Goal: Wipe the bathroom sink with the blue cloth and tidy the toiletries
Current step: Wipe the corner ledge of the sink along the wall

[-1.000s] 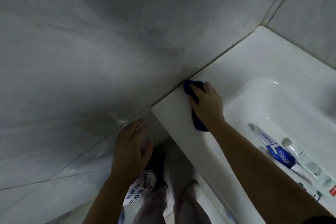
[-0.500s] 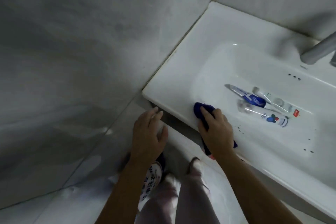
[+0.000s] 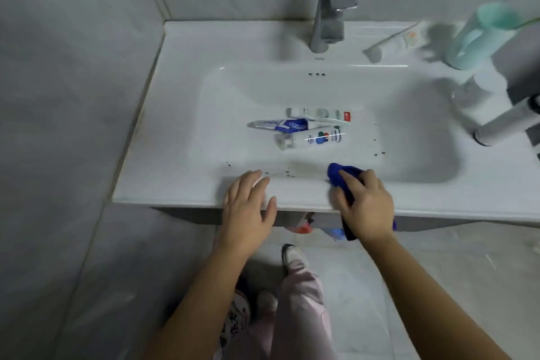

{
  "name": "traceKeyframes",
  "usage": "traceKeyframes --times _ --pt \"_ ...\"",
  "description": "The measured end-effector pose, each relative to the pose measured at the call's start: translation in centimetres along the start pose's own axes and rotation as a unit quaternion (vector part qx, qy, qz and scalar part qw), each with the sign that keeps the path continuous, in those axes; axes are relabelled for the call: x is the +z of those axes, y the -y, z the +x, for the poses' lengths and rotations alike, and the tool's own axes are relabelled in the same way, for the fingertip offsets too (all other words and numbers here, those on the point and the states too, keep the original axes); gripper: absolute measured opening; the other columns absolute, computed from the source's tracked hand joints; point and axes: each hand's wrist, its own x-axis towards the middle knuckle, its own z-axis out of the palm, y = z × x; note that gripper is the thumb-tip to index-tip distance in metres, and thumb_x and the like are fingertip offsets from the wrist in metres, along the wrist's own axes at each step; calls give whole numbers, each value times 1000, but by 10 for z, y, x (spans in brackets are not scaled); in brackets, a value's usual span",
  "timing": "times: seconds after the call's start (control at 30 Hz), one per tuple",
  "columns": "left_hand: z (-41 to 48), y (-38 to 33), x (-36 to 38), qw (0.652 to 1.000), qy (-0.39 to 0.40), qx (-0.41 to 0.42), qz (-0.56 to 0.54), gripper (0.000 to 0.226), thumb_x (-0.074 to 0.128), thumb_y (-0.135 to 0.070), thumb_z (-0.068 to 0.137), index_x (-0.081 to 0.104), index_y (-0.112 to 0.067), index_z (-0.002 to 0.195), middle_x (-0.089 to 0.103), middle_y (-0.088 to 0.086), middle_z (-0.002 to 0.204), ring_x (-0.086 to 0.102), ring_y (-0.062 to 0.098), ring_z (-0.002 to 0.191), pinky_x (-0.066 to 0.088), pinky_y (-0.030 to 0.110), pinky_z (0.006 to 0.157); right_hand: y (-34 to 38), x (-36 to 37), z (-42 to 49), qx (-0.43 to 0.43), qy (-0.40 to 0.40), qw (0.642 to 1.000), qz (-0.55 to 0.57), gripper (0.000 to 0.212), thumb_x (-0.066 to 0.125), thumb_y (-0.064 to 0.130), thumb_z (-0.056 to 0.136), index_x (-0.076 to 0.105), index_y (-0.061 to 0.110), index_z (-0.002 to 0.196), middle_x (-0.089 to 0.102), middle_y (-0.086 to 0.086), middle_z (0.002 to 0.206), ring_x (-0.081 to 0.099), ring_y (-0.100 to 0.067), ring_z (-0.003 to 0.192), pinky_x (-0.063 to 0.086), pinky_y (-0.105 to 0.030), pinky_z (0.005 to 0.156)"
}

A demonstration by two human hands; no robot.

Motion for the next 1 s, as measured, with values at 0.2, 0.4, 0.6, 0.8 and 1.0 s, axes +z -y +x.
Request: traceKeyframes --times 0.2,0.4,0.6,0.8,1.0 --pt "5 -44 48 995 67 70 9 36 46 -36 82 63 -15 106 60 4 114 45 20 108 37 39 93 -14 -7 -9 117 -47 992 -11 42 43 31 78 67 7 102 58 -20 85 56 -37 68 47 -36 53" --pt "3 -39 52 993 68 83 42 37 45 -39 83 63 -18 108 59 3 117 46 21 109 39 40 91 -16 -10 -16 42 -6 999 6 39 46 29 79 66 9 105 58 -16 86 56 -33 67 46 -34 54" --pt "7 -50 45 994 86 61 30 37 44 -39 80 66 -17 101 62 3 110 45 20 103 31 33 89 -60 -46 -25 182 19 983 -3 35 73 10 73 65 5 107 55 -23 90 57 -41 69 47 -38 53" --pt "25 -55 28 994 102 39 9 41 41 -41 81 68 -15 98 63 2 104 59 24 98 46 35 85 -41 -63 0 238 72 966 63 39 64 20 82 59 14 121 45 -5 94 56 -30 78 39 -28 65" --pt "74 -55 20 998 62 -22 4 44 44 -43 79 67 -13 102 63 3 106 50 18 100 43 33 85 -34 -75 70 179 40 970 162 37 65 17 81 62 14 118 46 -3 94 51 -19 76 35 -23 69"
